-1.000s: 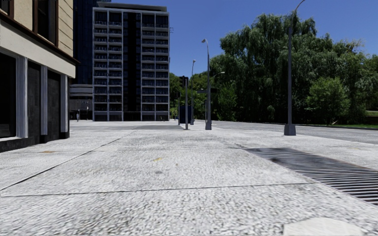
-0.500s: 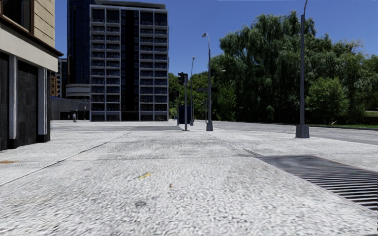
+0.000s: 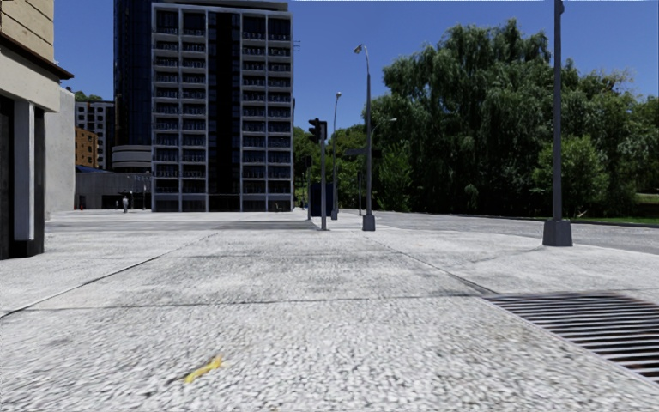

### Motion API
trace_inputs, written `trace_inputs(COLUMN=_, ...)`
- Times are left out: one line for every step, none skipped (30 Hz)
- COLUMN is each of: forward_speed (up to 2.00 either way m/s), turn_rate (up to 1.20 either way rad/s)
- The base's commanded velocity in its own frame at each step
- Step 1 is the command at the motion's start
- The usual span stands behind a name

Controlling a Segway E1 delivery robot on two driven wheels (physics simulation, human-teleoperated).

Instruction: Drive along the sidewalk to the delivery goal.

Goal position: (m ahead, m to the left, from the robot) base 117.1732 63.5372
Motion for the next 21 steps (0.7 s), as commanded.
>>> trace_inputs(forward_speed=2.0, turn_rate=-0.51)
trace_inputs(forward_speed=2.0, turn_rate=-0.51)
trace_inputs(forward_speed=2.0, turn_rate=-0.61)
trace_inputs(forward_speed=2.0, turn_rate=-0.64)
trace_inputs(forward_speed=2.0, turn_rate=-0.65)
trace_inputs(forward_speed=2.0, turn_rate=-0.65)
trace_inputs(forward_speed=2.0, turn_rate=-0.18)
trace_inputs(forward_speed=2.0, turn_rate=-0.18)
trace_inputs(forward_speed=2.0, turn_rate=-0.01)
trace_inputs(forward_speed=2.0, turn_rate=0.0)
trace_inputs(forward_speed=2.0, turn_rate=0.0)
trace_inputs(forward_speed=2.0, turn_rate=0.0)
trace_inputs(forward_speed=2.0, turn_rate=0.0)
trace_inputs(forward_speed=2.0, turn_rate=0.0)
trace_inputs(forward_speed=2.0, turn_rate=0.0)
trace_inputs(forward_speed=2.0, turn_rate=0.0)
trace_inputs(forward_speed=2.0, turn_rate=0.0)
trace_inputs(forward_speed=2.0, turn_rate=0.0)
trace_inputs(forward_speed=2.0, turn_rate=0.0)
trace_inputs(forward_speed=2.0, turn_rate=0.0)
trace_inputs(forward_speed=2.0, turn_rate=0.0)
